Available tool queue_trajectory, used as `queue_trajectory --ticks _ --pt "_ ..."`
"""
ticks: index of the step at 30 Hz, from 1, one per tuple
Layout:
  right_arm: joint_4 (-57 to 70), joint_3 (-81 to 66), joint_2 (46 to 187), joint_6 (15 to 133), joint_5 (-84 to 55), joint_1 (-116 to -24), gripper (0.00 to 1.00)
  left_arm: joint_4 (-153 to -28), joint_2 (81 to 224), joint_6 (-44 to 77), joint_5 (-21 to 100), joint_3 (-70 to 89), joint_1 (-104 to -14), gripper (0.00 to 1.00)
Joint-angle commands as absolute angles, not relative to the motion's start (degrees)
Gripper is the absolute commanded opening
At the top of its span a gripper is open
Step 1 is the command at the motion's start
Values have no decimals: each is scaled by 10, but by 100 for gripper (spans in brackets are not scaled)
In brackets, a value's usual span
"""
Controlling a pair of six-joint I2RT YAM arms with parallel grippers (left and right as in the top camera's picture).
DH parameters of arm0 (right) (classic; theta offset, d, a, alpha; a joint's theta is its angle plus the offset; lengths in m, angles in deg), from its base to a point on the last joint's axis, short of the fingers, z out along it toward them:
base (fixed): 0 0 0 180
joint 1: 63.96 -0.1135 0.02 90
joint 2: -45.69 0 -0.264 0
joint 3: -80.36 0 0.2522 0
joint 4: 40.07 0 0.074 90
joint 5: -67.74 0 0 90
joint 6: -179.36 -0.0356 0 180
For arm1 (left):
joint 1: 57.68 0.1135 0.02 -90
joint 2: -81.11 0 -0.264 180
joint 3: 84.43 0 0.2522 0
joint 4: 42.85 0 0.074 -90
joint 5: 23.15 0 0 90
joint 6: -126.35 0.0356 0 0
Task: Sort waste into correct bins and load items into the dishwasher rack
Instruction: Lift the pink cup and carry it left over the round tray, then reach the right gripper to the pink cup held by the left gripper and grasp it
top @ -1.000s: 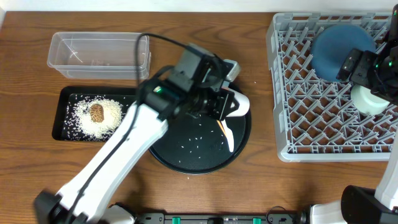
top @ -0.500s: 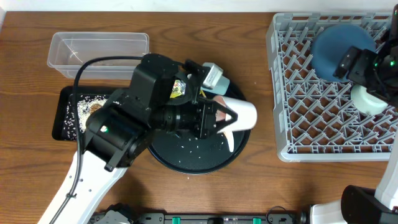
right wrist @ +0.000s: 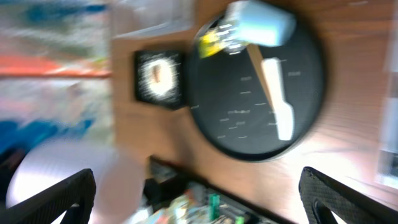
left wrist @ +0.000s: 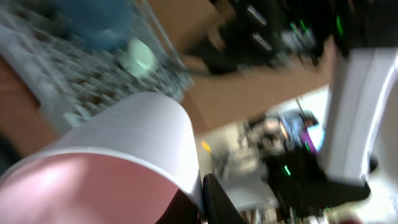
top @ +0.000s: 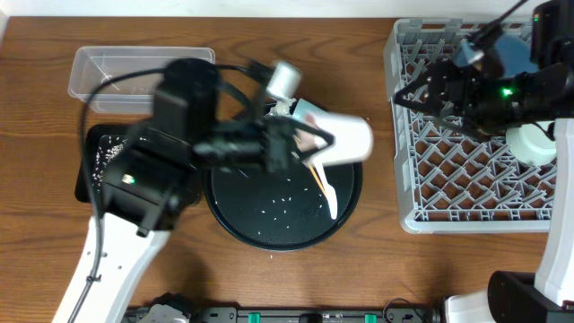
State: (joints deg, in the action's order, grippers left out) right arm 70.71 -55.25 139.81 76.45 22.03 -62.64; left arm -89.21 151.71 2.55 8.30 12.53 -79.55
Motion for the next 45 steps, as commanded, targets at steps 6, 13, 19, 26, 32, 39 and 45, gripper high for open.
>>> queue_trajectory --ticks 6,13,19,26,32,39,45 --pt "669 -545 1397 781 480 -609 99 -867 1517 -63 -6 128 -640 6" --pt "600 -472 1397 727 548 -617 99 -749 1518 -214 -51 128 -612 6" --pt "523 -355 1397 727 601 -610 99 -747 1518 -272 -38 119 -637 6" --pt "417 -225 1397 730 670 -603 99 -747 1518 -313 8 70 -658 6" --pt "399 -187 1397 739 670 -579 99 -709 1520 -315 23 -8 -674 6" --pt "403 -184 1397 743 670 -603 99 -555 1520 -375 36 -63 -711 6" --pt "407 -184 1397 731 670 -614 99 -502 1539 -413 60 -70 -745 6"
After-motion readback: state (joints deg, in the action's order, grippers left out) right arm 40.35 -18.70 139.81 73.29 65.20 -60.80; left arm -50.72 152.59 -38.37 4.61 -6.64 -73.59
